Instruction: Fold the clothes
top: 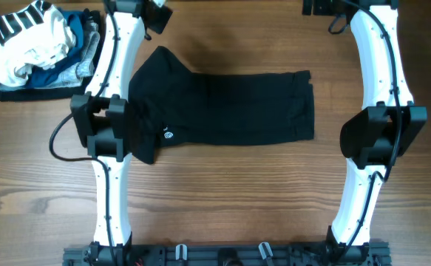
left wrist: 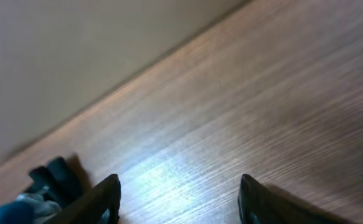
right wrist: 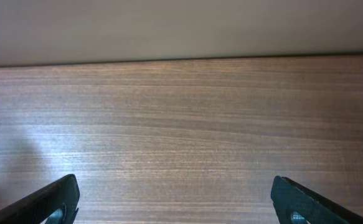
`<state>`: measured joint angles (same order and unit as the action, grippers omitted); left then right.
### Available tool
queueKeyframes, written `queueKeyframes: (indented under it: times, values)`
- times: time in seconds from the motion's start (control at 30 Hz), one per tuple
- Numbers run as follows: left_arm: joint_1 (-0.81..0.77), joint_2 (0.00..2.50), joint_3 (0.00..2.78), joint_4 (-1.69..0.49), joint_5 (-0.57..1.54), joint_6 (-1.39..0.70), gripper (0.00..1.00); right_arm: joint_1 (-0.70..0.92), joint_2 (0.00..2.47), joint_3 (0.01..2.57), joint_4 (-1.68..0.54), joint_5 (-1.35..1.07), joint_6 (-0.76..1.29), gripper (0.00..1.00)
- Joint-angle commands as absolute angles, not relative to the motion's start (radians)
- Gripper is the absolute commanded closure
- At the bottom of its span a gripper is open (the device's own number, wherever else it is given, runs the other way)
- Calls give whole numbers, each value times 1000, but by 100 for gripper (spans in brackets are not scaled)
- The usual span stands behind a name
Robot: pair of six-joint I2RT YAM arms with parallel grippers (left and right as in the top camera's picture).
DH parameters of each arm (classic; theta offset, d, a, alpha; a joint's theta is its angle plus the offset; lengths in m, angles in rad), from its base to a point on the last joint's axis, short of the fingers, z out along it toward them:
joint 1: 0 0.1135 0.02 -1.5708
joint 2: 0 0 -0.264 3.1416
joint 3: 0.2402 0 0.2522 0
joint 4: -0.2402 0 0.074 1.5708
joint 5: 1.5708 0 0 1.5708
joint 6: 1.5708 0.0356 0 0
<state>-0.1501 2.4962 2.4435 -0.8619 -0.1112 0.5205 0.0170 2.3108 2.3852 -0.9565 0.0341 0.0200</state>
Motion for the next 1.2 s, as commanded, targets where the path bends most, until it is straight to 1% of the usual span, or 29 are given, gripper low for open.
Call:
queueKeyframes:
  times: [0.0, 0.1, 0.2, 0.23, 0.27, 0.4, 0.43, 0.5, 0.53, 0.57, 0.6, 0.63, 0.7, 0.73, 0.77, 0.8, 0.83, 0.87, 0.9, 0.93, 1.0, 1.03, 1.07, 1.1, 1.13, 1.17]
  values:
    - [-147, 2527, 2455, -934, -199, 515, 34, 22, 2317, 2406, -974, 25, 6, 0]
    - [-147, 2559, 2455, -993, -227, 461, 29, 22, 2321, 2346, -1005, -28, 41, 0]
    - [-148, 2570, 2455, -1027, -231, 433, 29, 22, 2354, 2275, -1019, -96, 57, 1]
    - [-151, 2570, 2455, -1045, -220, 433, 27, 22, 2378, 2257, -1021, -114, 62, 4]
    - [-153, 2571, 2455, -1055, -213, 433, 26, 22, 2399, 2244, -1023, -114, 83, 4]
    - [-153, 2589, 2455, -1076, -146, 406, 25, 22, 2490, 2225, -1076, -114, 82, 2]
    - [-154, 2589, 2455, -1076, -116, 406, 23, 22, 2514, 2225, -1094, -130, 75, 2]
    - [-158, 2589, 2455, -1063, -64, 406, 21, 22, 2547, 2225, -1116, -177, 69, 5]
    - [-159, 2590, 2455, -1063, -52, 407, 22, 22, 2553, 2225, -1116, -182, 69, 10]
    - [-160, 2592, 2455, -1061, -49, 407, 26, 22, 2556, 2225, -1114, -183, 69, 18]
    - [-161, 2592, 2455, -1055, -49, 406, 28, 22, 2556, 2225, -1111, -182, 67, 23]
    - [-161, 2592, 2455, -1045, -49, 407, 28, 22, 2556, 2225, -1111, -183, 62, 27]
    - [-162, 2592, 2455, -1000, -49, 406, 28, 22, 2556, 2225, -1116, -182, 59, 38]
    - [-162, 2589, 2455, -978, -50, 406, 27, 22, 2556, 2225, -1118, -183, 59, 44]
    - [-162, 2586, 2455, -967, -49, 406, 25, 22, 2556, 2225, -1118, -183, 59, 45]
    - [-162, 2584, 2455, -961, -49, 406, 23, 22, 2556, 2225, -1119, -183, 59, 43]
    - [-162, 2583, 2455, -962, -49, 404, 23, 22, 2556, 2225, -1124, -183, 59, 48]
    - [-162, 2583, 2455, -970, -49, 402, 26, 22, 2556, 2225, -1127, -182, 59, 69]
    - [-162, 2583, 2455, -977, -49, 398, 35, 22, 2556, 2225, -1127, -182, 60, 88]
    - [-162, 2583, 2455, -982, -49, 385, 45, 22, 2556, 2225, -1126, -182, 60, 96]
    - [-162, 2583, 2455, -984, -48, 384, 56, 22, 2556, 2225, -1119, -182, 66, 96]
    - [-162, 2583, 2455, -987, -49, 385, 66, 22, 2556, 2225, -1117, -182, 79, 96]
    - [-162, 2583, 2455, -991, -49, 385, 72, 22, 2556, 2225, -1115, -182, 79, 96]
    - [-162, 2583, 2455, -1000, -48, 384, 88, 22, 2556, 2225, -1114, -182, 80, 96]
    - [-162, 2583, 2455, -1011, -47, 384, 96, 22, 2556, 2225, -1114, -181, 80, 96]
    - [-162, 2583, 2455, -1025, -32, 384, 96, 22, 2556, 2225, -1113, -181, 80, 96]
